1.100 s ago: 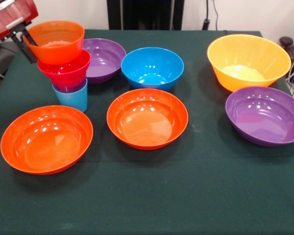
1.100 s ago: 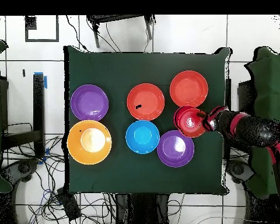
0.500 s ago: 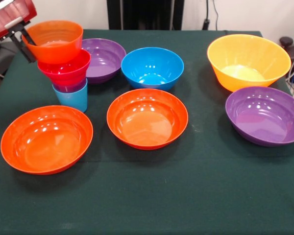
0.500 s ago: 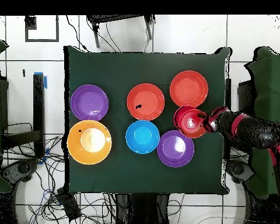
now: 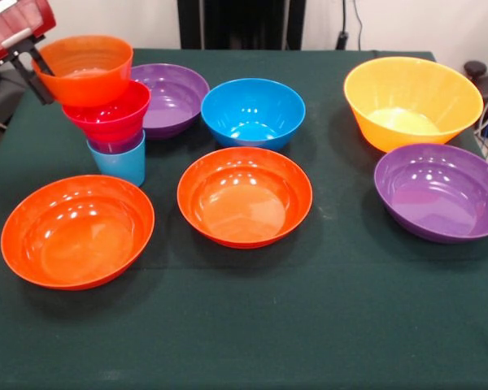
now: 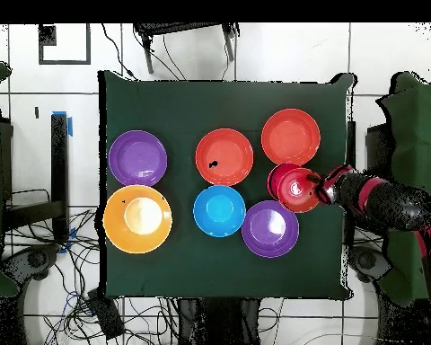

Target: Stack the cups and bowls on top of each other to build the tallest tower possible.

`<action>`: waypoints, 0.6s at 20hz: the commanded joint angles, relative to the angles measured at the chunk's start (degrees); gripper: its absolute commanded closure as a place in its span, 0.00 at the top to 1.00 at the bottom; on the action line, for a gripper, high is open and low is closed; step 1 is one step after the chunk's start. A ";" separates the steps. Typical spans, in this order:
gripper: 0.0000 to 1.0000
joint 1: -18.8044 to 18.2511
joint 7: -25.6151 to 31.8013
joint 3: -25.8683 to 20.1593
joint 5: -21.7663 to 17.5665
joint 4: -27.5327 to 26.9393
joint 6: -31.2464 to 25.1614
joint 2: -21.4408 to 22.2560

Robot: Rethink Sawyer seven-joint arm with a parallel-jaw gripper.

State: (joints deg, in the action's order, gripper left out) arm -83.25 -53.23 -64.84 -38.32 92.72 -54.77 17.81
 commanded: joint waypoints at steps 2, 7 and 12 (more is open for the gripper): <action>0.00 1.65 9.57 2.61 -2.48 3.21 4.00 -2.66; 0.00 1.68 8.56 2.84 -2.57 4.19 5.17 -2.41; 0.00 1.60 7.83 3.17 -2.47 4.85 6.16 -1.92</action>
State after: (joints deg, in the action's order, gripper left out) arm -83.42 -53.23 -64.84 -38.36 94.28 -50.97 17.81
